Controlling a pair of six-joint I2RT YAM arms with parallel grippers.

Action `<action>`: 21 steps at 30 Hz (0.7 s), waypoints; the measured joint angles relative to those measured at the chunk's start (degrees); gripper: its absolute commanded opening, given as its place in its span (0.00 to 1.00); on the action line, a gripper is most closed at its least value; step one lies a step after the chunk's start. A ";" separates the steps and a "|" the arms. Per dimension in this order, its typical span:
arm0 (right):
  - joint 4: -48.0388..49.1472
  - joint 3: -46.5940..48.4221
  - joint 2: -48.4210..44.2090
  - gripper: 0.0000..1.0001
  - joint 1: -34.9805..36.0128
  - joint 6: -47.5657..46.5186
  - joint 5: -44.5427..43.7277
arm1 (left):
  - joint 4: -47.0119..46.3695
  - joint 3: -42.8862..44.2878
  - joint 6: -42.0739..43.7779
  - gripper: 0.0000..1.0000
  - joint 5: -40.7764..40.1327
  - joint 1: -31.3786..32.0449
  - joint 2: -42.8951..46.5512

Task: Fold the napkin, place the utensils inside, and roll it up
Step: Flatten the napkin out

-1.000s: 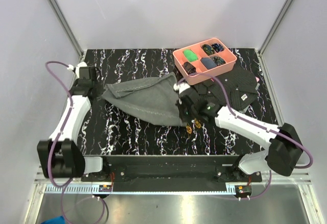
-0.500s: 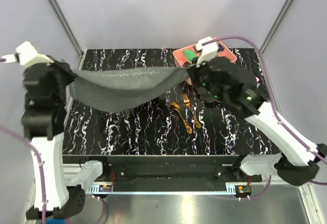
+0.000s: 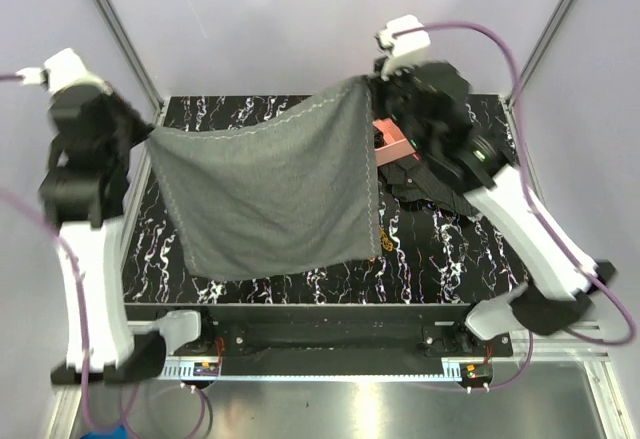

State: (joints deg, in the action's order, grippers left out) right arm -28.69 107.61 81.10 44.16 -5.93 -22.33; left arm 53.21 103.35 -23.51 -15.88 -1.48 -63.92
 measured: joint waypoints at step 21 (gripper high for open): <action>-2.75 17.16 15.63 0.00 -9.03 -3.34 10.12 | 0.11 5.64 1.70 0.00 -0.81 -4.15 -2.75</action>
State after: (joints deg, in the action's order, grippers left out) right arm -31.44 124.77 96.73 35.14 -9.28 -12.21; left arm 53.32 108.99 -21.80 -16.69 -5.63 -66.67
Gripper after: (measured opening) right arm 0.011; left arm 0.046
